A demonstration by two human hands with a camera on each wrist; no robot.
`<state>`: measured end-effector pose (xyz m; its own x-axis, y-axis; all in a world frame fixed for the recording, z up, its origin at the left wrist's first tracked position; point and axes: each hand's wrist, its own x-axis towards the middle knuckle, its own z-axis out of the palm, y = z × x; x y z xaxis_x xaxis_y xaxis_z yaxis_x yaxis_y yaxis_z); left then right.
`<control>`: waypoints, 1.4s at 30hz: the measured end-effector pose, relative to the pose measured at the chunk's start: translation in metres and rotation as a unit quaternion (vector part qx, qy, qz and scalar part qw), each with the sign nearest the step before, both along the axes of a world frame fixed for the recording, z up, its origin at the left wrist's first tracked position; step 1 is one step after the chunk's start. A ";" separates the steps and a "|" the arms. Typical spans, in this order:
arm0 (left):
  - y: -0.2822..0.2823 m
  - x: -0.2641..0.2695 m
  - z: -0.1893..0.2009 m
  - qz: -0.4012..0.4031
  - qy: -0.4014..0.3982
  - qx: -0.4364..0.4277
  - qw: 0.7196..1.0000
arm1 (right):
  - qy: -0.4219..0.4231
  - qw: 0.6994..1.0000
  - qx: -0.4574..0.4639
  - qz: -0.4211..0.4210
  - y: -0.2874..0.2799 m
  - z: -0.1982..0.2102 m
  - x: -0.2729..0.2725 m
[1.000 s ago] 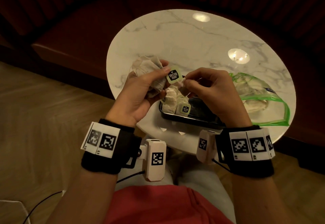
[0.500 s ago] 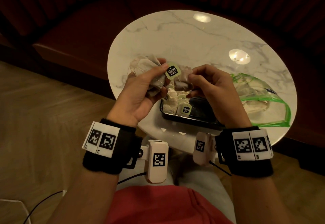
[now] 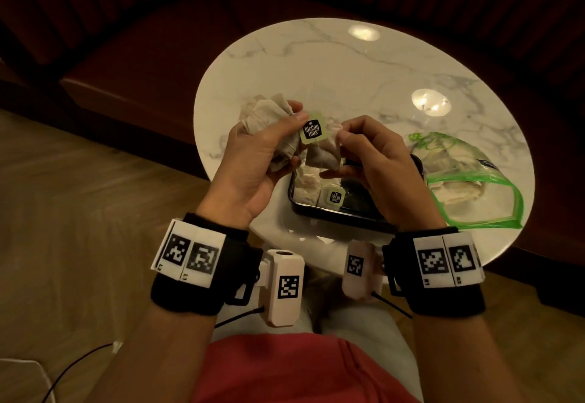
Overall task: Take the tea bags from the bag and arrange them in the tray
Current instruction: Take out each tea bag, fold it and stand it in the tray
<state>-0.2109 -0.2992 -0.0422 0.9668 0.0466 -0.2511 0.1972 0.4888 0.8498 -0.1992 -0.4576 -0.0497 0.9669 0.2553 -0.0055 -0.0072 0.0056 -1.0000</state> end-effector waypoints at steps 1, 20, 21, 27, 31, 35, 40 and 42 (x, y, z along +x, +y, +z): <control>-0.001 0.000 0.000 -0.001 0.002 -0.006 1.000 | 0.009 1.000 0.020 -0.002 0.001 -0.001 0.000; -0.004 0.000 0.001 0.005 0.015 -0.026 1.000 | -0.019 0.999 0.007 0.041 -0.003 -0.001 -0.001; -0.004 0.000 0.001 0.004 0.015 -0.025 1.000 | -0.023 0.999 -0.004 0.045 -0.004 0.000 -0.001; -0.004 0.000 0.003 0.000 0.018 -0.014 1.000 | -0.032 0.996 -0.066 0.059 -0.007 0.000 -0.002; -0.003 0.000 0.003 -0.003 0.016 0.008 1.000 | -0.041 0.994 -0.092 0.045 -0.008 -0.002 0.000; -0.002 0.000 0.005 -0.008 0.003 0.039 0.999 | -0.043 0.994 -0.095 0.041 -0.009 -0.003 0.000; -0.003 -0.001 0.005 0.001 -0.014 0.097 0.995 | -0.056 0.994 -0.076 0.050 -0.006 -0.002 -0.002; -0.003 -0.001 0.003 -0.002 -0.026 0.131 0.991 | -0.059 0.994 -0.074 0.048 -0.006 -0.003 -0.002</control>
<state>-0.2119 -0.3020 -0.0390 0.9784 0.1005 -0.1807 0.1511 0.2493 0.9566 -0.2012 -0.4638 -0.0523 0.9342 0.3512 0.0618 0.1167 -0.1375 -0.9836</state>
